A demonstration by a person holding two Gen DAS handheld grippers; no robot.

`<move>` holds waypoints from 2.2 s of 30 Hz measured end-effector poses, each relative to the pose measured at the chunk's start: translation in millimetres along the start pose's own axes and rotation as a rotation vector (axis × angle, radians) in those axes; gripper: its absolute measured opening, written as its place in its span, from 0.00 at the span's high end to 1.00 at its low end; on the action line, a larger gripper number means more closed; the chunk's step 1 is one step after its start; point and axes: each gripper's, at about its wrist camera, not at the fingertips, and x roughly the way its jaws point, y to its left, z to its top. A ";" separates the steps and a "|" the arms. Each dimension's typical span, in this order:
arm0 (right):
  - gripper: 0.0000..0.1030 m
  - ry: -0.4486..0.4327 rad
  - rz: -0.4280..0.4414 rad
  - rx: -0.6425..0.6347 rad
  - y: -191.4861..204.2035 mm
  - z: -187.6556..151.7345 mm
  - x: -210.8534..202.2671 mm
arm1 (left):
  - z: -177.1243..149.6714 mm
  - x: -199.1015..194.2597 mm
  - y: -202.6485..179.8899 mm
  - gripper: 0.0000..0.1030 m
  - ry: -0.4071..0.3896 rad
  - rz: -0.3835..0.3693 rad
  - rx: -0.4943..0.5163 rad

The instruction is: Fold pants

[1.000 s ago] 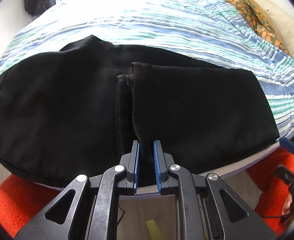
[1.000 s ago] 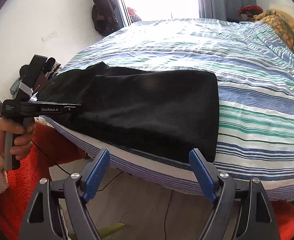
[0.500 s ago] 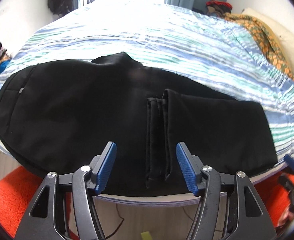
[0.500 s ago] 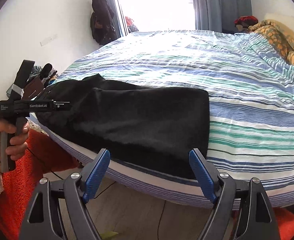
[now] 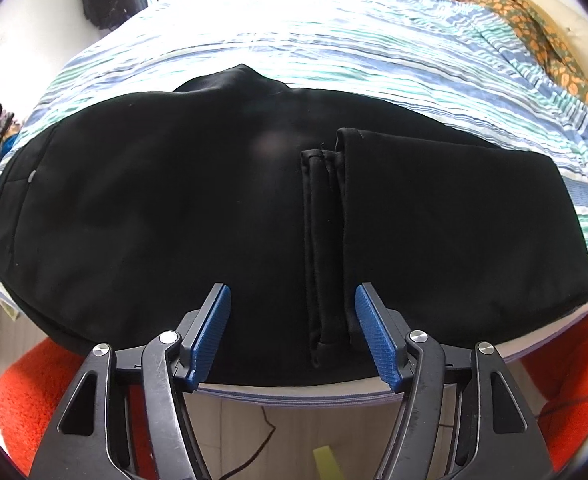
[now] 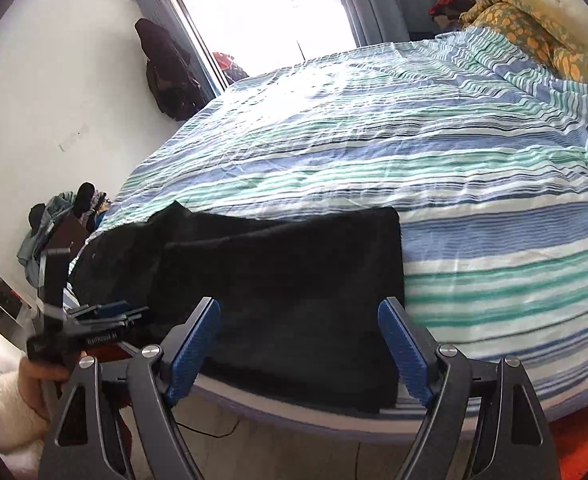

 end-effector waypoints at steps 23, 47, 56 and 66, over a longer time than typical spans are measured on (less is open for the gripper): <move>0.15 0.181 -0.166 -0.179 18.5 -43.6 69.9 | -0.6 2.0 -1.2 0.34 -0.004 0.004 0.017; 0.00 0.213 -0.170 -0.229 23.5 -49.7 85.5 | -1.5 5.3 -5.7 0.34 -0.009 0.019 0.038; 0.00 0.226 -0.181 -0.233 24.6 -48.7 87.4 | -1.6 4.6 -4.0 0.28 -0.008 0.022 0.026; 0.00 0.245 -0.183 -0.231 24.2 -47.7 89.2 | 3.7 -50.6 103.8 0.26 -0.084 -0.005 -0.288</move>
